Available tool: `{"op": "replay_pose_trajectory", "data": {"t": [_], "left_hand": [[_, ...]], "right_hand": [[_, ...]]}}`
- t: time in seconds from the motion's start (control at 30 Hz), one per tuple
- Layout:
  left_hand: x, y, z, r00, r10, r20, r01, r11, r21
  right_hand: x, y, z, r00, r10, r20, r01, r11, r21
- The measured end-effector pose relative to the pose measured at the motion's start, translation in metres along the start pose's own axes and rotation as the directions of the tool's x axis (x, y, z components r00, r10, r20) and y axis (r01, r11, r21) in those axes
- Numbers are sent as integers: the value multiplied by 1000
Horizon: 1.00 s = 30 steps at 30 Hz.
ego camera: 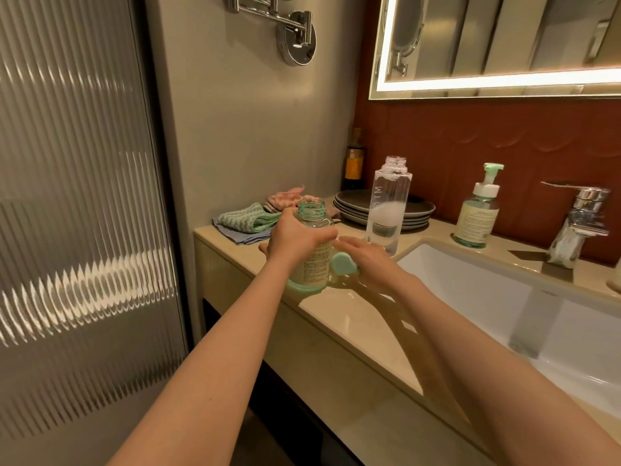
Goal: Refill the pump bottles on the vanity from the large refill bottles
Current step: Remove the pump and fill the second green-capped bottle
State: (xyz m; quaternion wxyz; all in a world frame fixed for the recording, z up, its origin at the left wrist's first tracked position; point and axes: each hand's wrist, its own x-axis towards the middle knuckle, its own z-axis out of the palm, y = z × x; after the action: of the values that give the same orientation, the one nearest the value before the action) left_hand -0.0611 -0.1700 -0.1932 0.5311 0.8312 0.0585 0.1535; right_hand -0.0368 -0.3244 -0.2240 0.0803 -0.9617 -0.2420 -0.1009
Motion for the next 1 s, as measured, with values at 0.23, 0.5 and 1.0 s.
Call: {"op": "replay_pose_trajectory", "data": {"t": [0.23,0.5,1.0], "left_hand": [[-1,0,0,999,23,-28,-22,999,31],[2,-3,2,999,27,-25,-28,999,-18],[11,-11,4,997,67,-26,-67,998,-12]], "right_hand": [[5,8,-2,994,-70,85,94,943,-320],[5,14,-14,955,-26,-295,-39,977,-212],[68,39,-36,549,814,-189,-528,514,676]]}}
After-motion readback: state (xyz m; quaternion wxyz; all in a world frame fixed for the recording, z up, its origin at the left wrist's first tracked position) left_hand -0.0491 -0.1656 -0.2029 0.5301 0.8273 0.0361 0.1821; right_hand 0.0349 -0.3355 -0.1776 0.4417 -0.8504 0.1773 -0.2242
